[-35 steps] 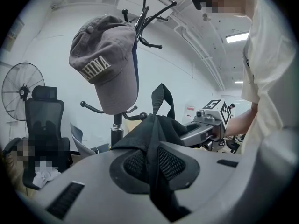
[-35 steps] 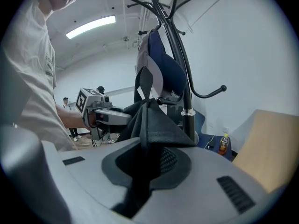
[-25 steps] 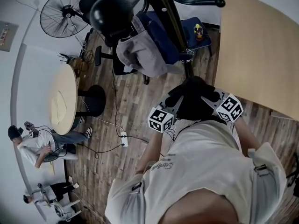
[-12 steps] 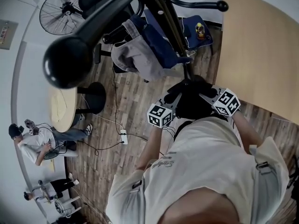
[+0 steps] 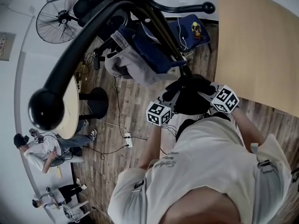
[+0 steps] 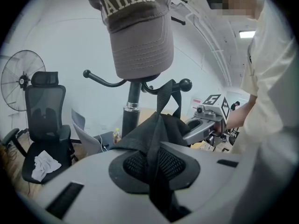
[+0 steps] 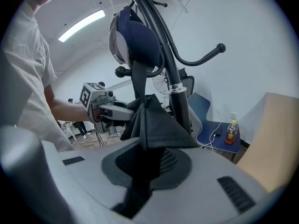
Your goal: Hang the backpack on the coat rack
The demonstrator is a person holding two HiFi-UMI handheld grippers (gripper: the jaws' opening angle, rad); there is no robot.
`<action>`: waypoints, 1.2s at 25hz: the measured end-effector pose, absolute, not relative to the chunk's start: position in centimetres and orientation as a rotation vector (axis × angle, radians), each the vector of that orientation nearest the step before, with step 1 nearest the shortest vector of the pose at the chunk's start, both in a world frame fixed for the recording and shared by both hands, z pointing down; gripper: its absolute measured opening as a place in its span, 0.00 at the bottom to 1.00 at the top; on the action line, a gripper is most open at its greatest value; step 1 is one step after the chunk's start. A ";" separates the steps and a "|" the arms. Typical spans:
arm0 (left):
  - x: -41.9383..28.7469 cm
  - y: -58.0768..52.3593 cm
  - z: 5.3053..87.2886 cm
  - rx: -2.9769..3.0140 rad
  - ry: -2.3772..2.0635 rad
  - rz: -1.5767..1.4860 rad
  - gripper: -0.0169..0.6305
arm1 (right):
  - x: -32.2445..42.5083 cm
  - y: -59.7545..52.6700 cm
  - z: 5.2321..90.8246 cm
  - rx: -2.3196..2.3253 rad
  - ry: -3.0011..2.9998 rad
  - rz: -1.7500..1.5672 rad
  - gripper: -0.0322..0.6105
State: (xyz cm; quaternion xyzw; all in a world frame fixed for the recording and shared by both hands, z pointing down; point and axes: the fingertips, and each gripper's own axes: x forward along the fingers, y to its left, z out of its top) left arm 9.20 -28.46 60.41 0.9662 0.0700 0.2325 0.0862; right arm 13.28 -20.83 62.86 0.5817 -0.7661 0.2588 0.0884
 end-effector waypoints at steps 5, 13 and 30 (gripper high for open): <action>9.6 -29.1 61.6 2.856 0.205 0.717 0.10 | 13.9 -21.4 63.8 1.736 -2.253 0.783 0.10; 10.5 -30.6 62.8 2.800 0.193 0.707 0.11 | 15.4 -23.2 65.1 1.814 -2.176 0.813 0.11; 6.4 -30.7 60.1 2.998 0.045 0.809 0.17 | 14.8 -17.5 59.8 2.212 -1.847 0.822 0.16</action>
